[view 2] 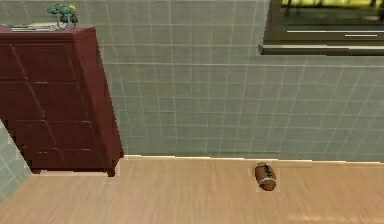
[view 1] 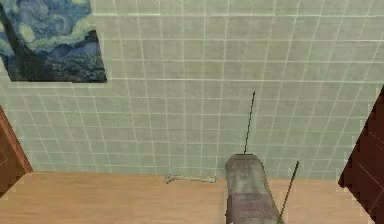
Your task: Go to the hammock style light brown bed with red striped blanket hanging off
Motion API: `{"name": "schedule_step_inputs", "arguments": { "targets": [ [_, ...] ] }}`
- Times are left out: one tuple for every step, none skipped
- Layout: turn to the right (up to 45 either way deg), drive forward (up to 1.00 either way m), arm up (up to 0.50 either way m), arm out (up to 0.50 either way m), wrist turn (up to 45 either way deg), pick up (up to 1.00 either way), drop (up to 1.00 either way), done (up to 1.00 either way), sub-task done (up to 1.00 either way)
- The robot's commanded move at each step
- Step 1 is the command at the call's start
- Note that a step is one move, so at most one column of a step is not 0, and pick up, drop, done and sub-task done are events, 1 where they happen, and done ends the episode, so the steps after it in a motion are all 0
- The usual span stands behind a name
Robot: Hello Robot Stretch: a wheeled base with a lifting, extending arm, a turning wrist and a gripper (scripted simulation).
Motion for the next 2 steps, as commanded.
{"name": "schedule_step_inputs", "arguments": {
  "targets": [
    [21.0, 0.0, 0.0, 0.0, 0.0, 0.0, 0.0, 0.0, 0.0],
    [0.0, 0.0, 0.0, 0.0, 0.0, 0.0, 0.0, 1.0, 0.0]
  ]
}}
